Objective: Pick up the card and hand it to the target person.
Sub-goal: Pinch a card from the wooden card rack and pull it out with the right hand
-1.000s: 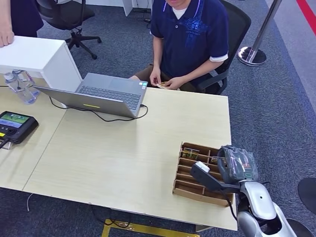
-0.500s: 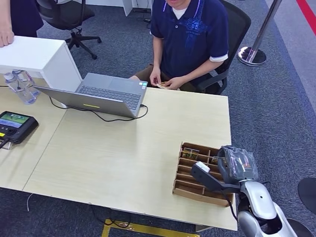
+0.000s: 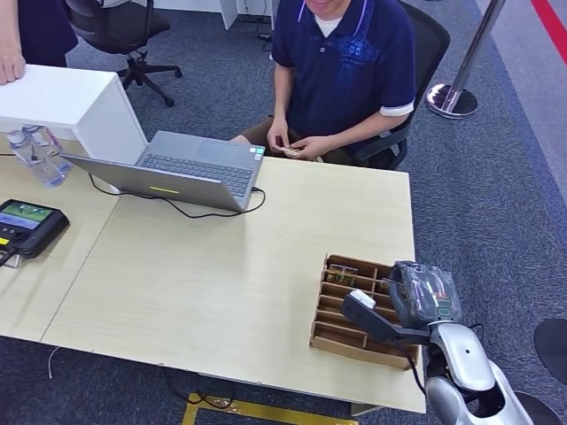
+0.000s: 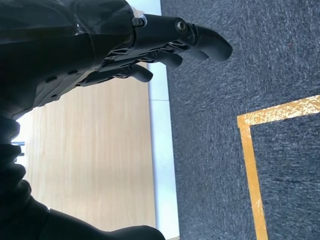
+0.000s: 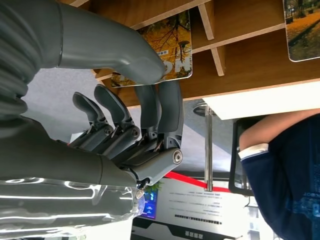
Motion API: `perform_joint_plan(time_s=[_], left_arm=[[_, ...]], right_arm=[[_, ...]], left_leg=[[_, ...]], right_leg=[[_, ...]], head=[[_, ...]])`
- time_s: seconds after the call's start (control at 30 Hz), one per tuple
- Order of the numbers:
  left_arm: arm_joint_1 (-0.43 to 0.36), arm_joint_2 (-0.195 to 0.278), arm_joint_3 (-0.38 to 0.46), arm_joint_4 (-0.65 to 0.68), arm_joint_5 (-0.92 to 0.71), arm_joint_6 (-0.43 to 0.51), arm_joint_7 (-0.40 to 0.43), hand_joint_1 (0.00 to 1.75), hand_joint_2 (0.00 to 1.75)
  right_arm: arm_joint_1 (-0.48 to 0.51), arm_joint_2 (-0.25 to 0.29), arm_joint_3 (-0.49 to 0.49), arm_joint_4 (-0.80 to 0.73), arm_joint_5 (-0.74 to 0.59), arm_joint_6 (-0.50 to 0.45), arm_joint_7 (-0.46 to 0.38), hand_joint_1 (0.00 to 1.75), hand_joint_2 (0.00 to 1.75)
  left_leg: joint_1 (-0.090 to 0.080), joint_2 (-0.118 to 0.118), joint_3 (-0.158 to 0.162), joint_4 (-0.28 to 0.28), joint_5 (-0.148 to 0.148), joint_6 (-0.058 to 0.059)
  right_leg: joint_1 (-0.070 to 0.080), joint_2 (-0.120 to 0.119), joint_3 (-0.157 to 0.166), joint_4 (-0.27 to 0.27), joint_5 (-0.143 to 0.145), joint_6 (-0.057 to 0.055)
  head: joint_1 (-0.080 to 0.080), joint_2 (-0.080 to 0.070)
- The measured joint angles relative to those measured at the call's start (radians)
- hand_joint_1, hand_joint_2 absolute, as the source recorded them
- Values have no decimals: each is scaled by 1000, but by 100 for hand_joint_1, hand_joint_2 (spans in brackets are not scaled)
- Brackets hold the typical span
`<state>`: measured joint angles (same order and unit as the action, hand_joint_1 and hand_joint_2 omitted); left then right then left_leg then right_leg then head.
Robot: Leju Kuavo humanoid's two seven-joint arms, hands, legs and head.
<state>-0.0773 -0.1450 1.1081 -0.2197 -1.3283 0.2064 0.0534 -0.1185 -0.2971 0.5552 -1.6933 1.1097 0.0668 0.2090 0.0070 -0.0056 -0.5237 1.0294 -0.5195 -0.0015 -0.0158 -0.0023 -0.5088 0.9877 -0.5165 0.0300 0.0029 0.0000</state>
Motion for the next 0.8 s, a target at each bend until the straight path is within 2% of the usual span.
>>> perform_joint_plan(time_s=[0.13, 0.27, 0.4, 0.53, 0.8], left_arm=[[0, 0, 0, 0, 0, 0, 0, 0, 175], [0, 0, 0, 0, -5, -8, -1, 0, 0], [0, 7, 0, 0, 12, -126, -40, 0, 175], [1, 18, 3, 0, 41, -215, -63, 0, 175], [2, 24, 12, 0, 56, -219, -38, 0, 175]], right_arm=[[-2, 0, 1, 2, 0, 0, 0, 153, 175], [-3, 1, 2, 4, -1, 0, -2, 156, 175], [-4, 1, 2, 6, 0, -1, -7, 155, 175], [-6, 2, 2, 11, 6, -3, -14, 155, 175], [-15, 12, -2, 6, 17, -11, -20, 155, 175]], left_leg=[[0, 0, 0, 0, 0, 0], [0, 0, 0, 0, 0, 0], [0, 0, 0, 0, 0, 0], [0, 0, 0, 0, 0, 0], [0, 0, 0, 0, 0, 0]], right_leg=[[0, 0, 0, 0, 0, 0], [0, 0, 0, 0, 0, 0], [0, 0, 0, 0, 0, 0], [0, 0, 0, 0, 0, 0], [0, 0, 0, 0, 0, 0]], head=[[0, 0], [0, 0], [0, 0], [0, 0], [0, 0]])
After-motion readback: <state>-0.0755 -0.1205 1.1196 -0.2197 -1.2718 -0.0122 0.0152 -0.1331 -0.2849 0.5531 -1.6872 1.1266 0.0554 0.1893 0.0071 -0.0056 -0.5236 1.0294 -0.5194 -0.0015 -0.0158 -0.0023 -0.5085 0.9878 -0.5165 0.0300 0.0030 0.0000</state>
